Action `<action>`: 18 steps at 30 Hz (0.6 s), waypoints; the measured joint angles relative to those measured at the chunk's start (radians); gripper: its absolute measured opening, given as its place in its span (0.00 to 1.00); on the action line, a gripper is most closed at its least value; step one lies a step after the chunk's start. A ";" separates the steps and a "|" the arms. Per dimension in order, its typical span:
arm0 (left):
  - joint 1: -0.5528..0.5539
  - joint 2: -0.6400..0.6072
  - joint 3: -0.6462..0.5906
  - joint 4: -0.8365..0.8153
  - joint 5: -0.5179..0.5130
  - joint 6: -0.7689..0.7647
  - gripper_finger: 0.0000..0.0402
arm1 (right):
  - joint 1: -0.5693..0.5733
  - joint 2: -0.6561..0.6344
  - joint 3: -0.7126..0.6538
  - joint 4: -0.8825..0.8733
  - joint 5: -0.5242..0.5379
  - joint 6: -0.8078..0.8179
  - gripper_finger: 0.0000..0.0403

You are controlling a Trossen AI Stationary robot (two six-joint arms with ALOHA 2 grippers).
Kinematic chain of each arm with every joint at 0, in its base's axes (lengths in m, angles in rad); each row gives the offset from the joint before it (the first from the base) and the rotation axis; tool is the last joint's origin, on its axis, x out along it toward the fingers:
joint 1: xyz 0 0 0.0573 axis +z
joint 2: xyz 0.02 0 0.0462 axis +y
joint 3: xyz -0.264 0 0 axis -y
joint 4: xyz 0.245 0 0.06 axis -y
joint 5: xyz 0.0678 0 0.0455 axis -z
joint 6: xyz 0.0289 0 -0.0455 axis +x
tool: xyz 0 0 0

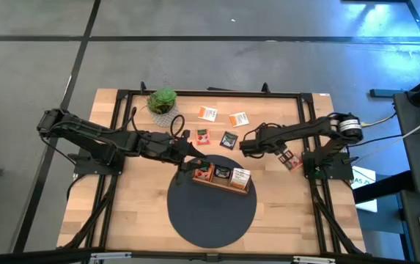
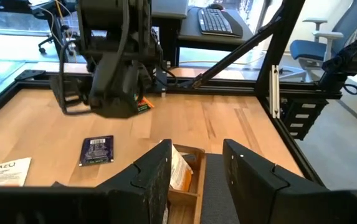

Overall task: Pick & Place Tea
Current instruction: Put the right orange tea bag into the left slot of the wooden organizer

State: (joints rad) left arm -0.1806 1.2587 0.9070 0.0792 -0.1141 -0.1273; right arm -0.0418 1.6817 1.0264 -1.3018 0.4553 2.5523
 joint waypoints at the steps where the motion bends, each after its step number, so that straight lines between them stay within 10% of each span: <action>1: 0.000 0.000 0.000 0.000 0.000 -0.011 0.35 | 0.000 0.018 0.000 -0.004 -0.031 0.007 0.37; 18: -0.008 0.000 0.000 0.000 0.004 -0.071 0.35 | 0.106 0.189 -0.002 -0.217 -0.477 0.320 0.37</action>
State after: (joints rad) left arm -0.1890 1.2587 0.9070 0.0790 -0.1105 -0.1981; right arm 0.0643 1.8711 1.0248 -1.5187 -0.0217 2.8727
